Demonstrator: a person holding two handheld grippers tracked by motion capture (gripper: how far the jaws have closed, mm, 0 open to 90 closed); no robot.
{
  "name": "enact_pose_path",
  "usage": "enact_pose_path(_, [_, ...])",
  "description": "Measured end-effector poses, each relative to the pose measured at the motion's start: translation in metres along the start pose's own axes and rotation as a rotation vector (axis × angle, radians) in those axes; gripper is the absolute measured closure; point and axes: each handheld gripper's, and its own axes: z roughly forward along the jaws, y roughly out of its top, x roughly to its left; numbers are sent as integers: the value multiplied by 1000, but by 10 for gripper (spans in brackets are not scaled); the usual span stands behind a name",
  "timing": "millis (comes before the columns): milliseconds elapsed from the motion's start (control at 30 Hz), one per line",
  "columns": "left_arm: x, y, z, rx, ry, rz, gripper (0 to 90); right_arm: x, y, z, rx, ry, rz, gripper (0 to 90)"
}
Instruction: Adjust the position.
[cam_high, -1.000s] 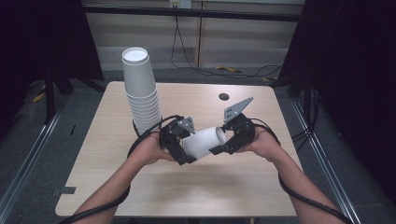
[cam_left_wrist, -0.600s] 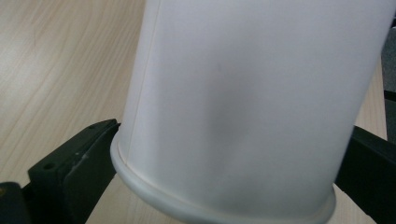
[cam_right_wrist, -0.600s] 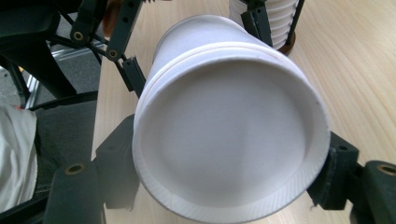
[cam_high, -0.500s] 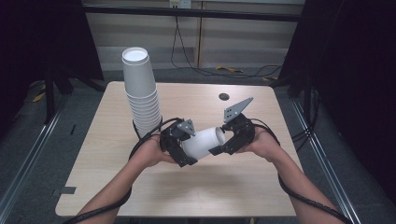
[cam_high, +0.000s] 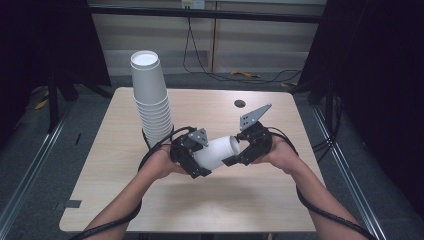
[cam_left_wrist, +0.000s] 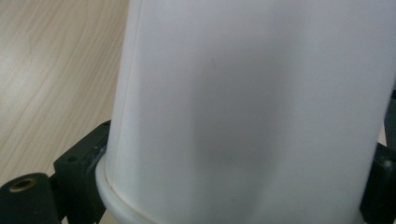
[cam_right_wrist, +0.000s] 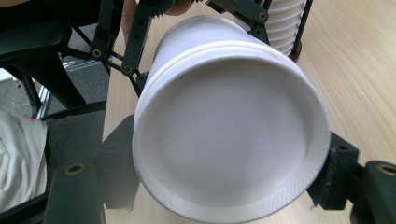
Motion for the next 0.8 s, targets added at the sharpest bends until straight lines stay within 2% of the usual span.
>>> enact_pose_path(167, [0,1,-2,16,-1,-11,127,0,-1,0,3,5,8,254])
enact_pose_path(400, [-1,4,-6,59,8,-5,145,1,-1,3,16,-7,-5,240])
enact_pose_path(633, [-1,3,-9,79,20,-8,146,5,-1,10,90,-52,-69,174])
enact_pose_path(800, [-2,4,-10,119,33,-3,146,6,-1,11,129,-71,-88,169])
